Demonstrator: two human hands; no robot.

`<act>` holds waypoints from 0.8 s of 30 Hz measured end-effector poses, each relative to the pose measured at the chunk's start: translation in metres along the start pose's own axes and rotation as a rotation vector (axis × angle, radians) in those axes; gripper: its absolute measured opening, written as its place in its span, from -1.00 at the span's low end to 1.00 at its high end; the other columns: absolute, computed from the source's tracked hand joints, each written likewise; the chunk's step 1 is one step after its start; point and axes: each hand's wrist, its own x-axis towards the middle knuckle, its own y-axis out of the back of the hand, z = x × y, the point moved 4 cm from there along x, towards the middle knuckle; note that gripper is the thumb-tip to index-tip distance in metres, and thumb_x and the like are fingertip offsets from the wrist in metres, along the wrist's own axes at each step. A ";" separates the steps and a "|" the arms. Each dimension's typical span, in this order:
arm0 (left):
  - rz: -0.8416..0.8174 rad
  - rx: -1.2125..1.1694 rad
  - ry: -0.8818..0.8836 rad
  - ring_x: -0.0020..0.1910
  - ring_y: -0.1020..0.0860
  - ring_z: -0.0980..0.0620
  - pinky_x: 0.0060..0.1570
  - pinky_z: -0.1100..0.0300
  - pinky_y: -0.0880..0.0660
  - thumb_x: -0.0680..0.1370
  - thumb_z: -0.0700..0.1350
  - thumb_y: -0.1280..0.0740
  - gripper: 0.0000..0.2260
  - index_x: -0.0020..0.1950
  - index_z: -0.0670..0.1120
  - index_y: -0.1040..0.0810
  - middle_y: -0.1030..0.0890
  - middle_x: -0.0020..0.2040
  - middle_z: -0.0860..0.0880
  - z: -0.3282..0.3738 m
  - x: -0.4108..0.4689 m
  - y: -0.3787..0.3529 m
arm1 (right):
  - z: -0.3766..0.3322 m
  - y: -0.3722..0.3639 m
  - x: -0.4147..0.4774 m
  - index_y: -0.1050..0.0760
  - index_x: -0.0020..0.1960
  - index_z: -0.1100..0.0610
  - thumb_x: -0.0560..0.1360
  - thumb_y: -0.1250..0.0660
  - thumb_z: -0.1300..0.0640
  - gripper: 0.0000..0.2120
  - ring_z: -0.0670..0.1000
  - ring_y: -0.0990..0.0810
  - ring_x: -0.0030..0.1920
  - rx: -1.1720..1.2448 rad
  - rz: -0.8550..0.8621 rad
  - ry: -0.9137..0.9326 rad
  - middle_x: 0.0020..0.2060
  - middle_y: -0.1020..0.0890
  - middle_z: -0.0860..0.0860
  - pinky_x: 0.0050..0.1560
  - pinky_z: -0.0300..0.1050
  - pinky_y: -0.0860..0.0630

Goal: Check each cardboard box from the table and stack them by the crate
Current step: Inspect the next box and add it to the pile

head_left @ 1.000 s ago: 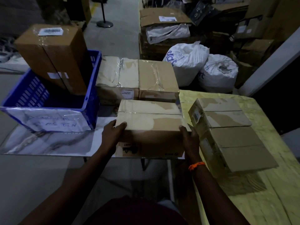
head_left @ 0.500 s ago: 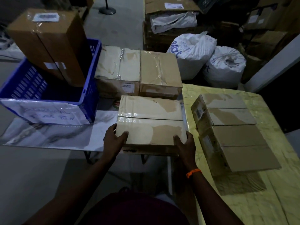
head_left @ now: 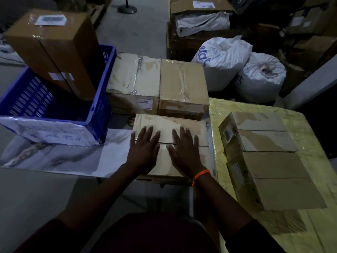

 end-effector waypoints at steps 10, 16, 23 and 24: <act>-0.052 0.072 -0.012 0.65 0.14 -0.05 0.59 -0.17 0.18 0.69 0.21 0.07 -0.47 0.66 0.10 -0.06 0.07 0.68 -0.03 -0.003 0.011 -0.007 | 0.004 -0.005 0.017 0.11 0.68 -0.08 0.68 0.05 -0.29 -0.34 0.07 0.28 0.64 0.000 -0.072 0.016 0.67 0.17 0.02 0.58 0.27 0.32; -0.078 0.106 0.008 0.63 0.26 -0.10 0.54 -0.29 0.26 0.64 0.34 0.14 -0.33 0.68 0.06 0.13 0.24 0.67 -0.05 -0.017 -0.006 -0.007 | 0.021 -0.007 -0.014 0.29 0.67 -0.08 0.64 0.14 -0.40 -0.26 0.07 0.39 0.62 -0.054 -0.032 -0.024 0.64 0.33 0.03 0.56 0.34 0.32; -0.081 0.131 0.004 0.63 0.27 -0.11 0.54 -0.33 0.20 0.62 0.38 0.15 -0.27 0.68 0.00 0.17 0.26 0.66 -0.09 -0.027 -0.011 -0.014 | 0.035 -0.009 -0.025 0.19 0.68 0.01 0.60 0.12 -0.44 -0.18 0.18 0.27 0.65 -0.116 0.008 -0.061 0.65 0.23 0.14 0.52 0.47 0.21; -0.081 0.119 0.004 0.63 0.27 -0.11 0.54 -0.33 0.19 0.62 0.38 0.14 -0.27 0.68 0.01 0.17 0.27 0.66 -0.09 -0.027 -0.011 -0.014 | 0.034 -0.009 -0.025 0.18 0.68 0.01 0.60 0.14 -0.45 -0.17 0.18 0.26 0.65 -0.120 0.002 -0.061 0.66 0.23 0.14 0.52 0.48 0.20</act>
